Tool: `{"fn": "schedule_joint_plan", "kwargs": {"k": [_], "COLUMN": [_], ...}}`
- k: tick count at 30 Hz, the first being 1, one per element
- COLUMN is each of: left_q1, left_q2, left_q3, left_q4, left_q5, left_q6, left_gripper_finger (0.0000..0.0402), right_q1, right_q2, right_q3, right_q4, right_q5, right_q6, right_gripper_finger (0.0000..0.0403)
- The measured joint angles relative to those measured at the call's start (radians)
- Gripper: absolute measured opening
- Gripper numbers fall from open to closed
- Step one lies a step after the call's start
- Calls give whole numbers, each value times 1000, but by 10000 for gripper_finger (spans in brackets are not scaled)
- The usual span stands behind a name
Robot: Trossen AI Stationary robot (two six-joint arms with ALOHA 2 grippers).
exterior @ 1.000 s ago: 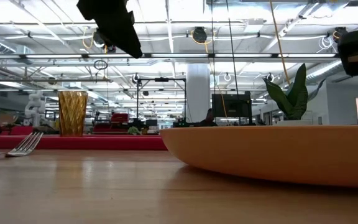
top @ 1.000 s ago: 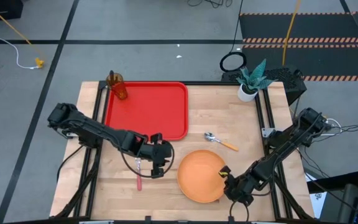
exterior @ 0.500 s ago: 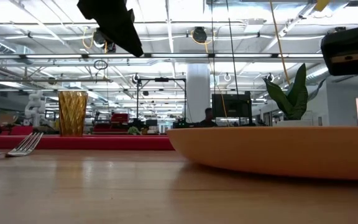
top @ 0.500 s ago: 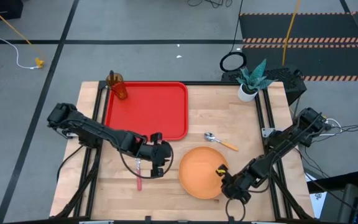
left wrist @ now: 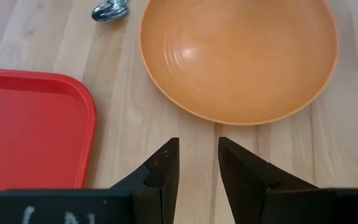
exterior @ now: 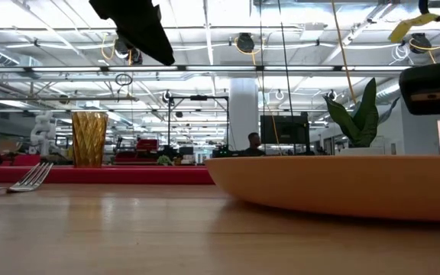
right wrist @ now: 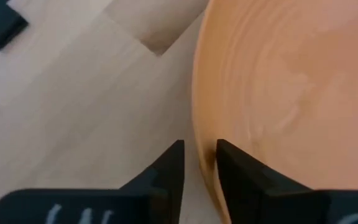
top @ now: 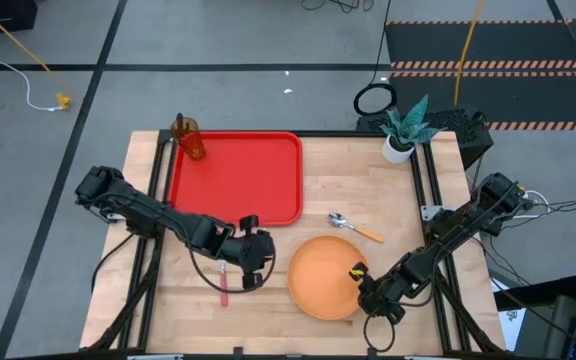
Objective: Pick and place plate/cup/fork/spoon on tray
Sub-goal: Put the orange plate on the red tray
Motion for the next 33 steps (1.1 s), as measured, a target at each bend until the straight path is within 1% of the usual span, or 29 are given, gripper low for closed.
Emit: {"fn": "schedule_joint_plan", "kwargs": {"k": [4, 7, 13, 19, 23, 26, 29, 33], "left_q1": [-12, -14, -14, -13, -13, -13, -13, -6], "left_q2": [0, 0, 0, 0, 0, 0, -6, -13], "left_q3": [0, 0, 0, 0, 1, 1, 1, 2], "left_q4": [1, 2, 2, -5, -41, -93, -156, -233], "left_q5": [-9, -10, -23, -78, -136, -233, -318, -392], "left_q6": [-6, -6, 3, 82, 114, 109, 101, 99], "left_gripper_finger": [113, 113, 113, 113, 113, 113, 113, 113], "right_q1": [0, 0, -1, -31, -97, -170, -246, -352], "right_q2": [0, -1, -7, -112, -196, -234, -246, -240], "right_q3": [-9, -9, 16, 44, 47, 48, 47, 48], "right_q4": [39, 57, 49, 17, -2, -20, -3, 41], "right_q5": [2, 8, 27, 18, 22, 24, 25, 22], "right_q6": [-8, -43, -82, -168, -233, -289, -361, -453], "right_gripper_finger": [39, 9, 8, 2, 1, 1, 1, 1]}}
